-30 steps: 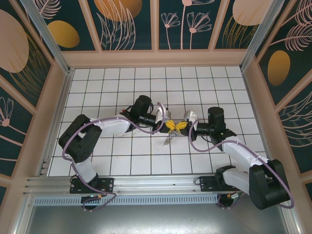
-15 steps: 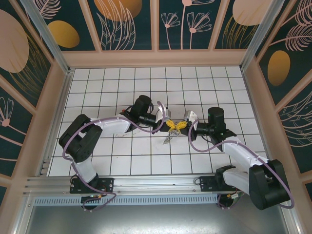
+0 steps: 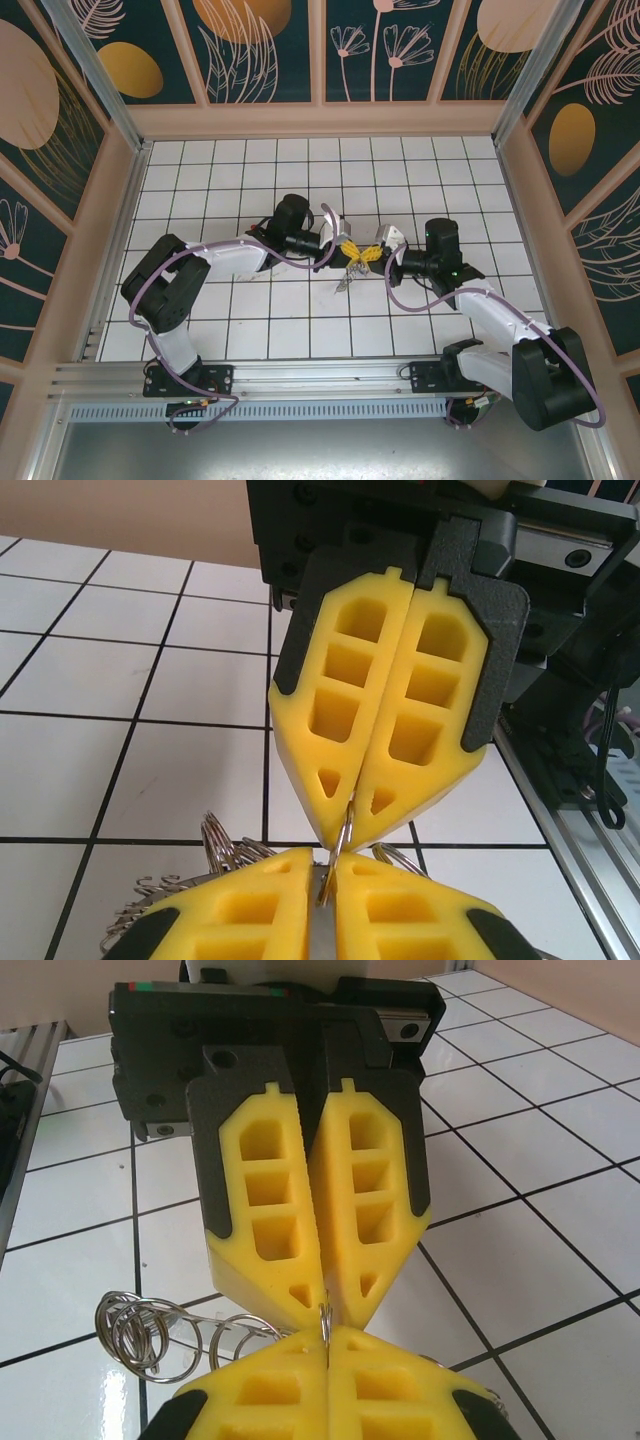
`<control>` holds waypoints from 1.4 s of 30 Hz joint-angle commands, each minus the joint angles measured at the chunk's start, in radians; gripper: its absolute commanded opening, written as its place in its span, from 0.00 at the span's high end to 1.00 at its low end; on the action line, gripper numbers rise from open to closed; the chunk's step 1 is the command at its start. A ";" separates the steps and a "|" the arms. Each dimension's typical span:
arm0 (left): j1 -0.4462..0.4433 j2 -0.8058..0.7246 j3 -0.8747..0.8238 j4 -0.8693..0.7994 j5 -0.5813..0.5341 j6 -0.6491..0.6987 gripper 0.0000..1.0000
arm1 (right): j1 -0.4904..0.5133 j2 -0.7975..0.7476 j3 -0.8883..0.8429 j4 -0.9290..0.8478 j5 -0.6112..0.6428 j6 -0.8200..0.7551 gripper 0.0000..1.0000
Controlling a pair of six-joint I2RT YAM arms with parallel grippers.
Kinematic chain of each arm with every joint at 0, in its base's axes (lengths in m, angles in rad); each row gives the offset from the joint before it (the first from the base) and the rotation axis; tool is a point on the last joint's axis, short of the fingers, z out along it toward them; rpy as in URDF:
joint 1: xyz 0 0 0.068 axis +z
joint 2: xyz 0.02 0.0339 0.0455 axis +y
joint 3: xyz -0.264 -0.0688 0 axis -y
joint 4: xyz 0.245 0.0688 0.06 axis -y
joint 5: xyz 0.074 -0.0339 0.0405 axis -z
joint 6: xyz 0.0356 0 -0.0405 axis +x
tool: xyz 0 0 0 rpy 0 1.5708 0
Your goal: Put the keys on the keyring
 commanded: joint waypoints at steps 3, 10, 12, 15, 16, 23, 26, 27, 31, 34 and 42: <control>-0.019 -0.008 0.011 0.068 0.025 0.014 0.90 | 0.017 -0.014 -0.006 0.051 -0.039 0.024 1.00; -0.020 -0.017 0.011 -0.014 0.002 0.087 1.00 | 0.005 -0.034 -0.029 0.094 -0.049 0.055 1.00; -0.019 -0.025 -0.012 0.004 -0.003 0.086 1.00 | 0.006 -0.030 -0.025 0.073 -0.043 0.045 1.00; -0.020 -0.054 -0.050 0.051 -0.050 0.100 1.00 | 0.005 -0.037 -0.018 0.031 -0.020 0.024 0.99; -0.019 -0.062 -0.071 0.079 -0.078 0.105 1.00 | 0.005 -0.039 -0.010 0.003 -0.008 0.007 0.94; -0.023 -0.182 -0.116 0.074 -0.233 0.236 1.00 | 0.013 -0.049 0.057 -0.139 0.064 -0.092 0.75; -0.023 -0.210 -0.132 0.074 -0.288 0.260 1.00 | 0.011 -0.078 0.055 -0.100 0.083 -0.082 0.75; -0.022 -0.223 -0.143 0.079 -0.309 0.267 1.00 | 0.010 -0.089 0.053 -0.078 0.100 -0.066 0.75; -0.022 -0.261 -0.167 0.087 -0.391 0.260 1.00 | 0.007 -0.129 0.043 0.022 0.197 0.027 0.74; -0.013 -0.274 -0.179 0.114 -0.448 0.233 1.00 | 0.006 -0.103 0.078 0.029 0.230 0.101 0.74; 0.104 -0.309 -0.190 0.134 -0.509 0.128 1.00 | 0.044 0.131 0.227 -0.043 0.195 0.251 0.74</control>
